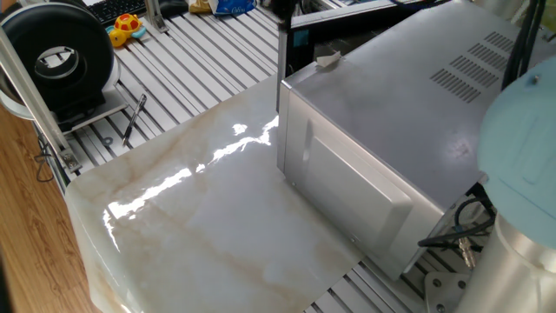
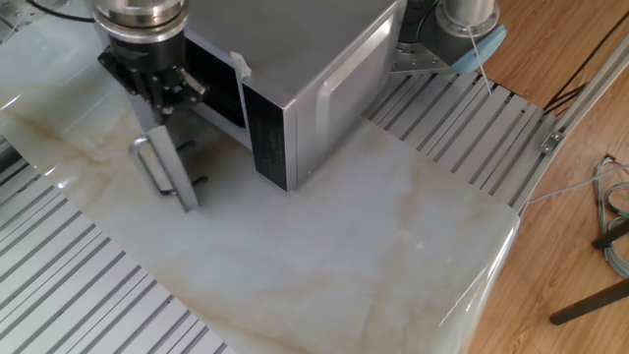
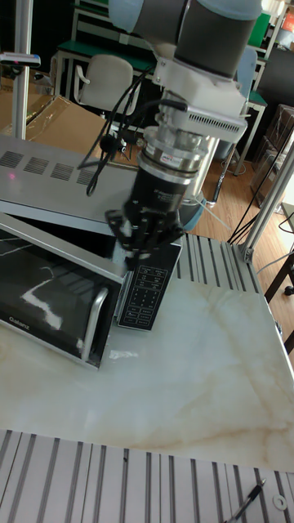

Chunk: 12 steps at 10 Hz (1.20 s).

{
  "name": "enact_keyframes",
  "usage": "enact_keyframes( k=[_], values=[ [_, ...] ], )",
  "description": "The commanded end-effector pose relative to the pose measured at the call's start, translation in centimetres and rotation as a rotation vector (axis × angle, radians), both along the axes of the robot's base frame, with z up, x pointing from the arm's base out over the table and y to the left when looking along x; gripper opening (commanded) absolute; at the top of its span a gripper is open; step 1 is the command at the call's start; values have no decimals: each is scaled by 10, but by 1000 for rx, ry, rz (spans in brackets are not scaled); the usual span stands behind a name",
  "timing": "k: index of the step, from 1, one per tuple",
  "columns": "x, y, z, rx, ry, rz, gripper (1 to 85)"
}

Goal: Open the microwave door

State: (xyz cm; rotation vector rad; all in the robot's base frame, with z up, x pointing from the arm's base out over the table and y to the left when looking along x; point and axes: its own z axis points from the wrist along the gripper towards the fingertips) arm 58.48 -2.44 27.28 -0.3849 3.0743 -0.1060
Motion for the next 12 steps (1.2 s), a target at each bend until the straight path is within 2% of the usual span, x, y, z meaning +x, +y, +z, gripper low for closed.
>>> enact_keyframes(
  k=[1, 4, 6, 8, 9, 10, 11, 12],
  values=[
    [-21, 13, 18, 34, -2, -28, 13],
    [-11, 26, 18, 71, -19, -25, 13],
    [-4, 28, 11, 63, -18, -26, 13],
    [-7, 27, 13, 68, -18, -25, 13],
    [1, 27, 10, 65, -27, -17, 13],
    [16, 26, -3, 65, -28, -7, 13],
    [19, 32, -5, 87, -28, -5, 13],
    [19, 32, -5, 88, -29, -3, 13]
  ],
)
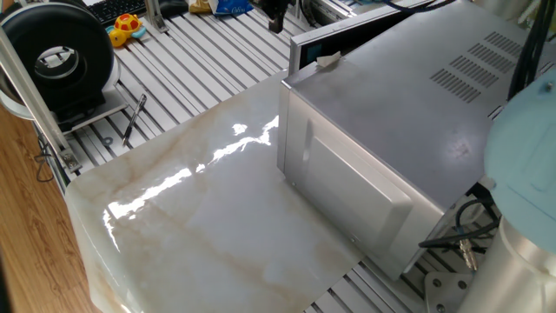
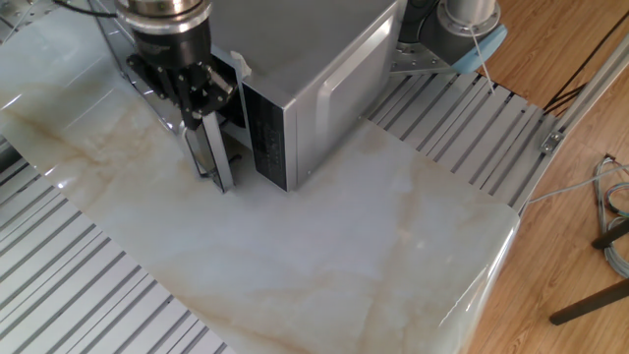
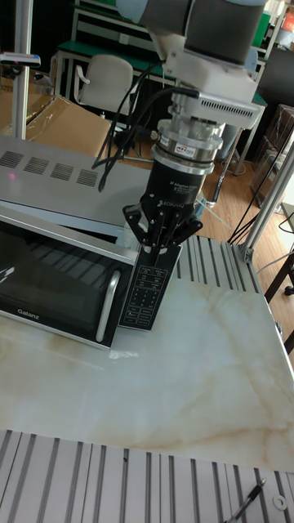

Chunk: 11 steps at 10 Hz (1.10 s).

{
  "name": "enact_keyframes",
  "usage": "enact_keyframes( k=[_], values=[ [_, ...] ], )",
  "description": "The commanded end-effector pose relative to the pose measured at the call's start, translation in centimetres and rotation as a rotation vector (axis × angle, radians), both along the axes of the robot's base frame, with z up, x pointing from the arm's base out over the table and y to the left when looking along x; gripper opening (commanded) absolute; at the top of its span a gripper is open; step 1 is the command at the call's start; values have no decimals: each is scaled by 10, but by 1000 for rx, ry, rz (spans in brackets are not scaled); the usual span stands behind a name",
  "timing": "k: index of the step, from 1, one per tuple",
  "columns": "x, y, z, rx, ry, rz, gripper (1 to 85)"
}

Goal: Open the microwave door

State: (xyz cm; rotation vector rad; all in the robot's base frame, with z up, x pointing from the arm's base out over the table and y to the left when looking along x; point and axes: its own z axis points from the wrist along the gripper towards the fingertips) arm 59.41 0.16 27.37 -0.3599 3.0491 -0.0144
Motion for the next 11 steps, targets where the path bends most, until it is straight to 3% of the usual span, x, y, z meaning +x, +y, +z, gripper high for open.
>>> enact_keyframes(
  k=[1, 3, 6, 8, 11],
  values=[
    [9, 4, -6, 18, -1, 1, 13],
    [-3, 5, 6, -2, 10, -19, 13],
    [-21, 12, 30, 10, 4, -31, 13],
    [-13, 20, 31, 42, -24, -28, 13],
    [-15, 26, 30, 55, -14, -19, 13]
  ],
)
